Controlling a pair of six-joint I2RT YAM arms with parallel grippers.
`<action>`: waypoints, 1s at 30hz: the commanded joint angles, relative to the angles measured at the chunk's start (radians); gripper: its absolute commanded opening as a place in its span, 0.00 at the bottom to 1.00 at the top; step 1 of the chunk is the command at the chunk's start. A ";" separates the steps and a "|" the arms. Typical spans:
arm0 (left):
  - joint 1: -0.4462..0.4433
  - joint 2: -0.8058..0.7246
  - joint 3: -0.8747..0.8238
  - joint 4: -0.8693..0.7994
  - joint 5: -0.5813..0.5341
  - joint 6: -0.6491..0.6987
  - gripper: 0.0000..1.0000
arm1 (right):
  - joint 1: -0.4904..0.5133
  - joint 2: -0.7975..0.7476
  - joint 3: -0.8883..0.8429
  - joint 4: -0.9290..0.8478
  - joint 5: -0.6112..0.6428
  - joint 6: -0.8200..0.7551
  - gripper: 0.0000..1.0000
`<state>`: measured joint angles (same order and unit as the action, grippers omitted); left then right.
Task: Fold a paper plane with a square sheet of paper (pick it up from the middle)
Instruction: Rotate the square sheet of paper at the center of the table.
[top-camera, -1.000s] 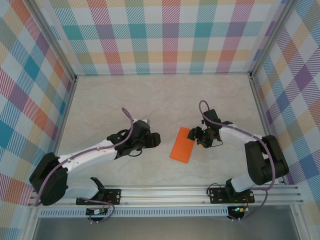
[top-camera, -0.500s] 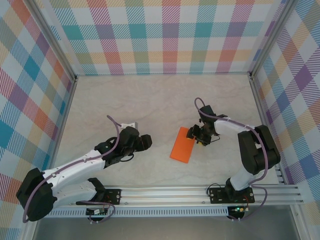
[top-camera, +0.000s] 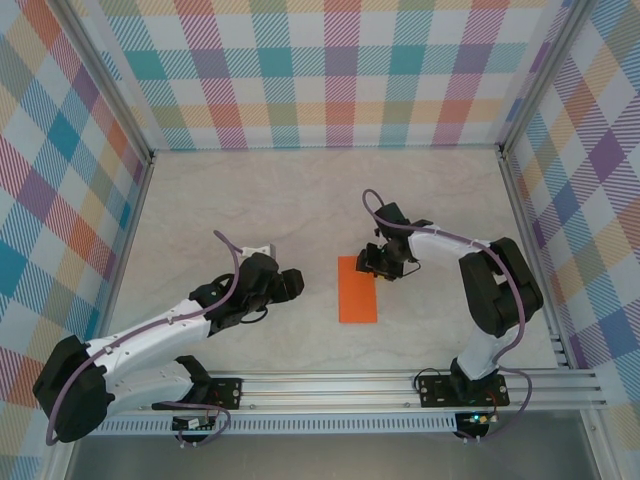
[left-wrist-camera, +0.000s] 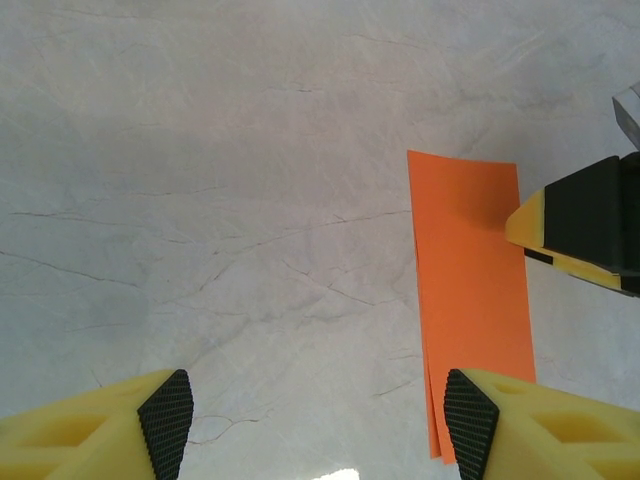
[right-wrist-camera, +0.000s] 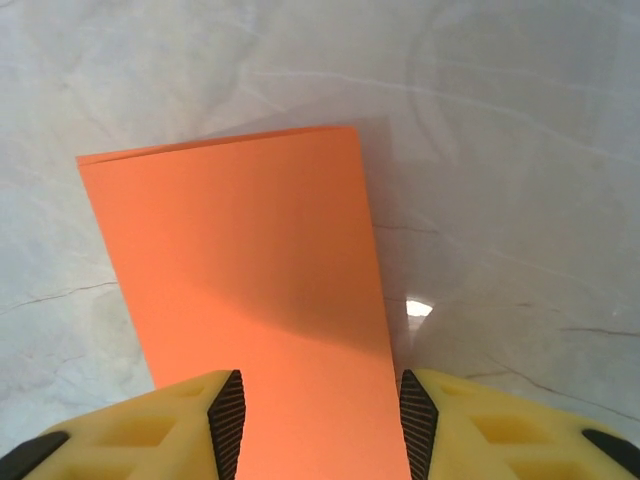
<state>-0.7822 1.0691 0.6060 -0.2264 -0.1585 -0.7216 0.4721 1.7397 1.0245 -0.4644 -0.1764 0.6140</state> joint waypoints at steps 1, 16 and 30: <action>0.011 0.026 0.009 0.013 0.020 0.003 0.69 | 0.008 0.000 0.038 -0.030 -0.009 -0.049 0.48; 0.082 0.233 0.044 0.134 0.262 -0.075 0.67 | 0.117 -0.463 -0.220 0.016 -0.020 -0.331 0.65; 0.108 0.201 0.037 0.103 0.197 -0.097 0.67 | 0.484 -0.483 -0.274 0.085 0.315 -0.560 0.68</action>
<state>-0.6884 1.3037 0.6350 -0.1089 0.0673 -0.8001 0.9234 1.2411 0.7441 -0.4015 0.0345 0.1226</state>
